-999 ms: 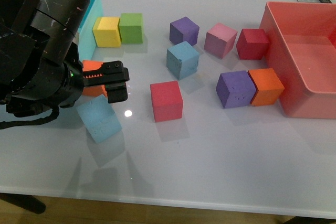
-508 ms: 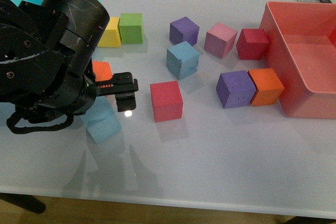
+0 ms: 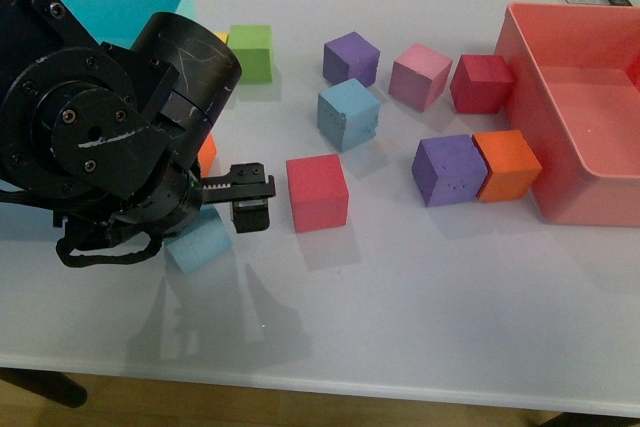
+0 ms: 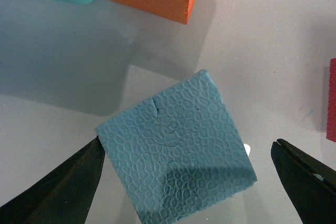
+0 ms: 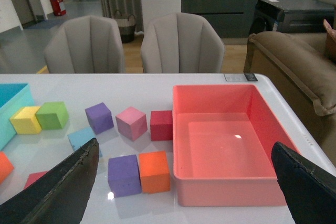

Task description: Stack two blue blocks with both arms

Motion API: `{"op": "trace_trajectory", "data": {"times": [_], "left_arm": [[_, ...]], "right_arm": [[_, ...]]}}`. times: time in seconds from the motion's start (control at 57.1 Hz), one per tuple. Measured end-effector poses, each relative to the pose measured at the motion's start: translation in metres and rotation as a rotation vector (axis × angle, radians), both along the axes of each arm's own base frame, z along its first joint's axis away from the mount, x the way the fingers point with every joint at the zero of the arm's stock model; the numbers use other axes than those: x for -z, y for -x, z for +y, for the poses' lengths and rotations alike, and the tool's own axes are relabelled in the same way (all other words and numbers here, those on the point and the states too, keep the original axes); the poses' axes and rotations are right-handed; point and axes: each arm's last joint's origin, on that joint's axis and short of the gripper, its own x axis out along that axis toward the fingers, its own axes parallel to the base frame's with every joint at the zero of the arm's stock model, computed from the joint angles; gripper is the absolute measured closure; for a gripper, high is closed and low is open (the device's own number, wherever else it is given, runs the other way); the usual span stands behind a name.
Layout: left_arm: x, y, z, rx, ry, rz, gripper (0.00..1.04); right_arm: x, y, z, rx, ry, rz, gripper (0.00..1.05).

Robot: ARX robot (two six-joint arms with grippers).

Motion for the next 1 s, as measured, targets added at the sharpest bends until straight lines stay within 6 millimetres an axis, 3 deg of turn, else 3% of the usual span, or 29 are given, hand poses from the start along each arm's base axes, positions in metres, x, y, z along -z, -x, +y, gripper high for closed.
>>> {"op": "trace_trajectory", "data": {"times": [0.228, 0.438, 0.561, 0.841, 0.999], "left_arm": [[0.005, 0.003, -0.002, 0.007, -0.014, 0.023, 0.10], [0.004, 0.004, -0.003, -0.009, -0.005, 0.025, 0.40], [-0.002, 0.007, -0.004, -0.012, 0.000, 0.023, 0.51], [-0.051, 0.021, -0.010, 0.072, -0.007, -0.074, 0.63], [-0.077, 0.018, -0.016, 0.133, -0.011, -0.132, 0.65]], "right_arm": [[0.000, 0.000, 0.000, 0.000, 0.000, 0.000, 0.09], [0.000, 0.000, 0.000, 0.000, 0.000, 0.000, 0.09], [0.000, 0.000, 0.000, 0.000, 0.000, 0.000, 0.09], [0.000, 0.000, 0.000, 0.000, 0.000, 0.000, 0.09], [0.000, 0.000, 0.000, 0.000, 0.000, 0.000, 0.09]]}}
